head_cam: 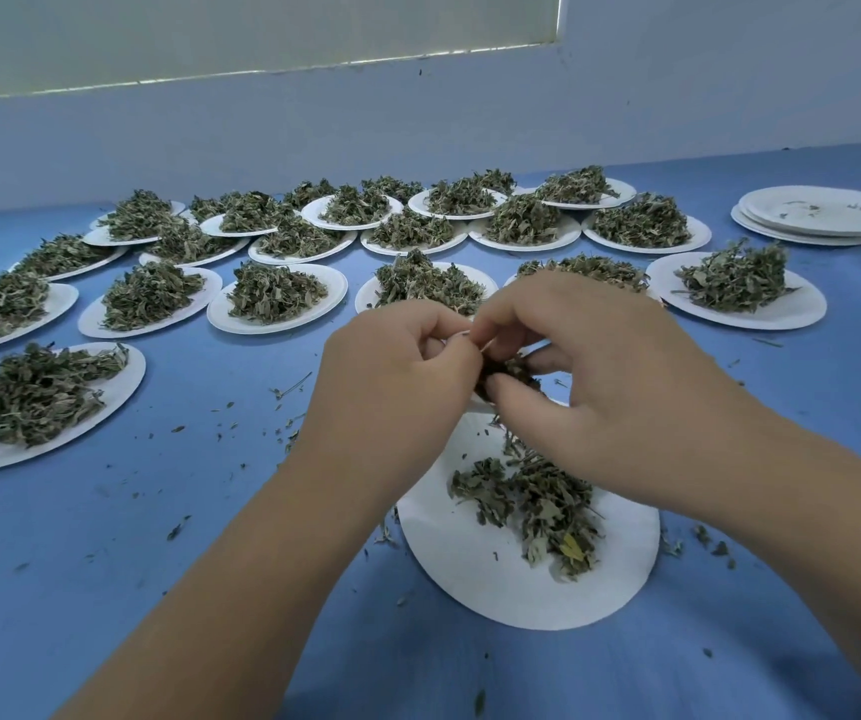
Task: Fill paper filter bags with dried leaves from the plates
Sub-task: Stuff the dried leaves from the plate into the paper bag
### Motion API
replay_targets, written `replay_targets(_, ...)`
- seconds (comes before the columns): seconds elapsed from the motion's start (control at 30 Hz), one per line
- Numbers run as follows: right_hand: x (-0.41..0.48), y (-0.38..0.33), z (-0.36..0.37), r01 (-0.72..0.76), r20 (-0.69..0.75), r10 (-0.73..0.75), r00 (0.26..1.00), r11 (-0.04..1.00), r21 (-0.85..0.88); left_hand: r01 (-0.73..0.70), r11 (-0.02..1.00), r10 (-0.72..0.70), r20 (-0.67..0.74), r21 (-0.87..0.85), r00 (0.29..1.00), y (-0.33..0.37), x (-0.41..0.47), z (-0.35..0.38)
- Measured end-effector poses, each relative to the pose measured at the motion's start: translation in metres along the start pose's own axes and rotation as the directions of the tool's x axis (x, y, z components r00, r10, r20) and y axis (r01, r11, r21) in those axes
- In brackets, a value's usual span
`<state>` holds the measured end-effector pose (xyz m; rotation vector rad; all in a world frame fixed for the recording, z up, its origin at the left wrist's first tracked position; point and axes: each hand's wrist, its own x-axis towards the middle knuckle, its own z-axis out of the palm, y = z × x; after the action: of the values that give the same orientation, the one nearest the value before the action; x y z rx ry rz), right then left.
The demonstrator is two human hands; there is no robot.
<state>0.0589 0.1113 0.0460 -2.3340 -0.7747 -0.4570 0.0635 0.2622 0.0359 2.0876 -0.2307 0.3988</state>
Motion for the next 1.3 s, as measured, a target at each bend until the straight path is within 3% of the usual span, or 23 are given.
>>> replay_targets(0.33, 0.001, 0.003, 0.003, 0.001, -0.047, 0.003, 0.999, 0.997, 0.075, -0.011, 1.0, 0.011, -0.026, 0.005, 1.0, -0.001, 0.001, 0.0)
replay_targets(0.5, 0.001, 0.007, 0.002, 0.012, -0.091, -0.014, 0.996, 1.0, -0.025, -0.023, 1.0, 0.023, -0.017, -0.013, 1.0, -0.001, 0.0, -0.001)
replay_targets(0.8, 0.008, 0.015, 0.005, -0.127, -0.073, 0.126, 0.989, 0.992, -0.009, -0.079, 0.997, 0.079, 0.021, 0.004, 0.997, 0.0, -0.002, 0.004)
replay_targets(0.97, 0.011, 0.021, 0.007, -0.251, -0.012, 0.251, 0.968, 0.967, 0.04, -0.111, 0.994, 0.111, 0.041, 0.003, 0.993, 0.001, -0.005, 0.006)
replay_targets(1.3, 0.01, 0.024, -0.002, -0.201, -0.079, 0.234, 0.969, 0.934, 0.295, -0.043, 0.999, 0.043, -0.081, 0.01, 0.996, -0.003, 0.004, -0.007)
